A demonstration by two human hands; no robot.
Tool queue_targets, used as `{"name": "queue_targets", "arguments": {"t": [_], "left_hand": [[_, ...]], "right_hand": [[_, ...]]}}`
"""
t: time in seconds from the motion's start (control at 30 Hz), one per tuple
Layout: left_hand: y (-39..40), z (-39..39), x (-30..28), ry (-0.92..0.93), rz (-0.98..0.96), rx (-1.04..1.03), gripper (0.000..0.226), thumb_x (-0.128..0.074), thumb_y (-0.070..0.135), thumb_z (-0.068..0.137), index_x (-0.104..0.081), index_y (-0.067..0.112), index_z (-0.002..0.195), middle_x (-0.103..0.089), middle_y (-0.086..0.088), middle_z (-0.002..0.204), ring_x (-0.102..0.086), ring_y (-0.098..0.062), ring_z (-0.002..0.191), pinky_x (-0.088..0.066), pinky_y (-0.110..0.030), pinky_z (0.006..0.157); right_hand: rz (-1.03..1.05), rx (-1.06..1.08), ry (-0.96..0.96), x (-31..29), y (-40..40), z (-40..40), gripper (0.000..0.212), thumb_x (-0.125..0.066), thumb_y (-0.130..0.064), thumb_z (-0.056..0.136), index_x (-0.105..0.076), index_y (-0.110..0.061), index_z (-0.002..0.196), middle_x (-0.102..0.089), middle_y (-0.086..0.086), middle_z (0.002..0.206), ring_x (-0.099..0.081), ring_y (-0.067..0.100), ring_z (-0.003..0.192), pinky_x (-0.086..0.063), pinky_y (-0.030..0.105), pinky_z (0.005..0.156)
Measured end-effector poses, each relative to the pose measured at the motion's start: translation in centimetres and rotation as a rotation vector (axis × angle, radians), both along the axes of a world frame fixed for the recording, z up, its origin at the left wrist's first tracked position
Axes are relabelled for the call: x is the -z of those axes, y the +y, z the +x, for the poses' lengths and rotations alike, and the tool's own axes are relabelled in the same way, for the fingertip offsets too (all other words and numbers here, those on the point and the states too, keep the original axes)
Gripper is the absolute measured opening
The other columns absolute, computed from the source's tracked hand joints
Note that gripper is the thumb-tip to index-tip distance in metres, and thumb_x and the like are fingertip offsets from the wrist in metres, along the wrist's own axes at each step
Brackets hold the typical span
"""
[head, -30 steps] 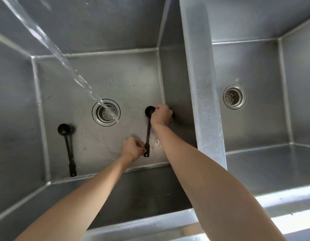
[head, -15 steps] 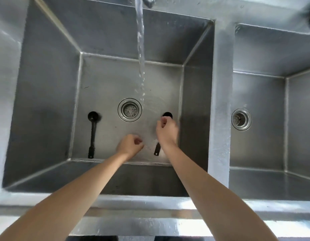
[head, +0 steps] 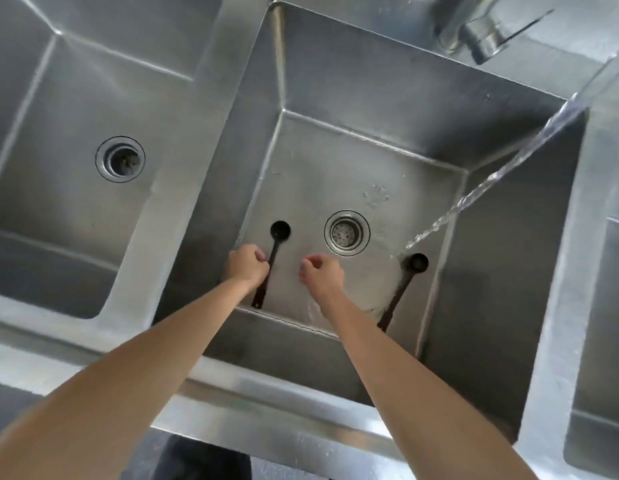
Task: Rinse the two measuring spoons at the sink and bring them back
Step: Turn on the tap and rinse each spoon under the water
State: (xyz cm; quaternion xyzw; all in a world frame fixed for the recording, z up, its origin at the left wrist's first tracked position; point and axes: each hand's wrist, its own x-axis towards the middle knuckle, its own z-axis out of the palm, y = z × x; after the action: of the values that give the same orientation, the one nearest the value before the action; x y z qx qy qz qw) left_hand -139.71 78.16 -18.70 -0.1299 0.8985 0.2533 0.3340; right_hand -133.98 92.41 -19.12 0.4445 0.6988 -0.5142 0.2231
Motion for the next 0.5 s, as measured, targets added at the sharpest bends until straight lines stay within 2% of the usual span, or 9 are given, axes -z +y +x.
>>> {"name": "queue_targets", "arguments": {"t": [0.13,0.23,0.33,0.43,0.5], "left_hand": [[-0.7,-1.3,2.5,-0.035,0.068,-0.035,0.024,-0.075,0.019,0.081,-0.074,0.013,0.104,-0.074,-0.008,0.11,-0.066,-0.025,0.107,-0.053,-0.033,0.094],[-0.6,-1.5,4.0,-0.051,0.107,-0.007,0.016,-0.076,0.024,0.079,-0.075,0.018,0.094,-0.076,-0.006,0.101,-0.069,-0.023,0.097,-0.055,-0.032,0.083],[-0.6,-1.3,4.9,-0.031,0.061,0.003,0.003,-0.069,0.026,0.08,-0.069,0.029,0.079,-0.074,-0.002,0.091,-0.066,-0.023,0.082,-0.05,-0.029,0.067],[-0.7,-1.4,5.5,-0.035,0.059,-0.006,0.012,-0.069,0.026,0.081,-0.063,0.029,0.071,-0.073,-0.001,0.087,-0.067,-0.024,0.081,-0.052,-0.03,0.067],[-0.6,-1.4,5.6,-0.064,0.101,0.008,0.012,-0.072,0.022,0.082,-0.065,0.027,0.074,-0.074,-0.003,0.086,-0.068,-0.023,0.083,-0.052,-0.028,0.068]], "right_hand": [[-0.053,0.052,-0.009,2.9,-3.1,-2.3,0.023,-0.063,-0.013,0.091,-0.076,-0.005,0.108,-0.079,0.017,0.101,-0.075,0.035,0.099,-0.059,0.052,0.094],[-0.04,0.089,-0.008,5.0,-4.7,-3.5,0.025,-0.067,-0.017,0.09,-0.074,-0.008,0.112,-0.078,0.014,0.106,-0.074,0.032,0.103,-0.058,0.052,0.097],[-0.059,0.151,-0.002,6.4,-5.8,-4.1,0.026,-0.072,-0.018,0.09,-0.071,-0.01,0.115,-0.077,0.011,0.108,-0.074,0.029,0.104,-0.058,0.05,0.097],[-0.03,0.162,0.0,7.1,-6.1,-4.1,0.021,-0.073,-0.014,0.091,-0.071,-0.01,0.111,-0.078,0.01,0.104,-0.074,0.028,0.101,-0.059,0.05,0.096],[-0.023,0.18,0.001,7.1,-5.8,-3.8,0.018,-0.074,-0.012,0.091,-0.072,-0.012,0.109,-0.077,0.007,0.099,-0.075,0.027,0.099,-0.059,0.049,0.095]]}}
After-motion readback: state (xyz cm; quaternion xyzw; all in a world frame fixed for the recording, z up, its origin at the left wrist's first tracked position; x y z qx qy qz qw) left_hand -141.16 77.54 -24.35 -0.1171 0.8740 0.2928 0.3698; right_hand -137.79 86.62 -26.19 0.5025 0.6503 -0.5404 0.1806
